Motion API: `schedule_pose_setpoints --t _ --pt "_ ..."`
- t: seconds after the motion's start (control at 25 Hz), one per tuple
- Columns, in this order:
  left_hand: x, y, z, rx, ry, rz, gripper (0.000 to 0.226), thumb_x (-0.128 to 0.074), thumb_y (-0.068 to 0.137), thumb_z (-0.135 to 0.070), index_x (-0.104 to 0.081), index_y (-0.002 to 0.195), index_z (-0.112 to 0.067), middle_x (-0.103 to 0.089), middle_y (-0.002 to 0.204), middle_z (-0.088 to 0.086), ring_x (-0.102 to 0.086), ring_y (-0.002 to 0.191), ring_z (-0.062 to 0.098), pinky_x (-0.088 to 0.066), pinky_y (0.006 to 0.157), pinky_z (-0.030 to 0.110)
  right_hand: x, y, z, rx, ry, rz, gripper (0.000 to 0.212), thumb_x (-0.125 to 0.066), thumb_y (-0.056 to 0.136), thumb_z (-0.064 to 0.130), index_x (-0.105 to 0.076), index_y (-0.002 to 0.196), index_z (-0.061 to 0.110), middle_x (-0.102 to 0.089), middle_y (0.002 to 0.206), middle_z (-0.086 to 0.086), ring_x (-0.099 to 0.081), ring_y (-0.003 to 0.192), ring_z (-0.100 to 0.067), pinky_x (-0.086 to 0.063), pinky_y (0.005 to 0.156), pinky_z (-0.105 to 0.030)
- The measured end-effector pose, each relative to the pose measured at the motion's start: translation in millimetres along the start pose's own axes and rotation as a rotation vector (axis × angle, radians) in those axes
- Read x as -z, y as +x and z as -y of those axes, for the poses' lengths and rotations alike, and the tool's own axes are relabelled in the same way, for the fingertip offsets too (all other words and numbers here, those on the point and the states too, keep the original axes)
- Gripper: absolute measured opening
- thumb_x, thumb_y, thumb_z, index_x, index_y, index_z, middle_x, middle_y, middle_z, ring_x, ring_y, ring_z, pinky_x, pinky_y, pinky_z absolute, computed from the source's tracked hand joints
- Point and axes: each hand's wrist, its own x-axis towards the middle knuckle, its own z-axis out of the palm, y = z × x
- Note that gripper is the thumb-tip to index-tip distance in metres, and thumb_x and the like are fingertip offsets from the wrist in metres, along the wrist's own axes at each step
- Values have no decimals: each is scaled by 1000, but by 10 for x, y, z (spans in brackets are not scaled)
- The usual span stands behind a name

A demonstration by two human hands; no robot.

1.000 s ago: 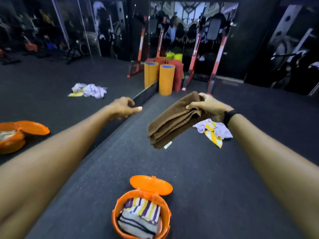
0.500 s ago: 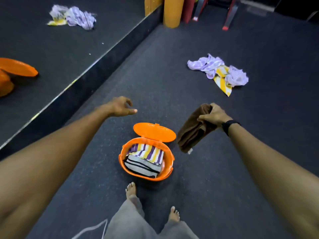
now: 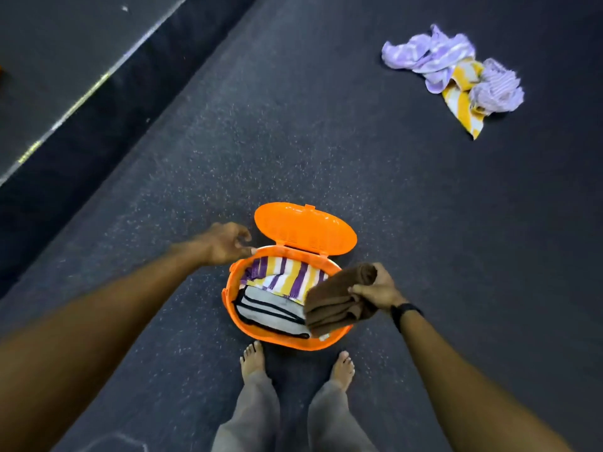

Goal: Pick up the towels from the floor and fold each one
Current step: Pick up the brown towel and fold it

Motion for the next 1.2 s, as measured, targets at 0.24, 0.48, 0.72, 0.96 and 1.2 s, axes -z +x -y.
schedule_pose_setpoints --t 0.24,0.48,0.72,0.96,1.2 --pt "-1222 1300 765 -20 100 106 28 -57 93 -33 -59 116 -17 -61 101 2 -59 97 19 -46 82 29 -796 1481 -733 53 -110 99 69 -79 76 10 -43 135 11 -48 127 -10 -49 122 -31 -45 91 -36" --pt "-2125 2431 1104 -153 481 -94 65 -39 98 -44 -16 151 -15 -23 155 16 -22 142 31 -20 115 38 -1588 2168 -1220 343 -520 65 75 -62 86 42 -25 149 29 -25 153 -9 -26 140 -31 -30 112 -43" --pt "-2693 3175 1446 -380 785 -123 115 -41 70 -85 6 152 -19 -1 158 24 -3 147 38 -3 118 49 -2304 2704 -1675 427 -928 99 116 -54 66 81 8 151 31 4 161 -16 -2 146 -41 -15 111 -67" --pt "-3362 3652 1799 -277 748 -70 148 -40 41 -98 11 151 -14 19 155 24 12 144 39 1 118 55 -2521 3355 -2083 476 -1063 120 120 -44 69 85 42 134 32 46 142 -10 39 134 -33 13 109 -67" --pt "-3302 3627 1746 -283 712 -26 151 -47 37 -97 6 152 -15 4 157 26 0 146 41 -5 117 56 -2508 3360 -2053 443 -1037 192 125 -48 68 84 47 132 33 44 145 -10 35 138 -34 13 109 -67"
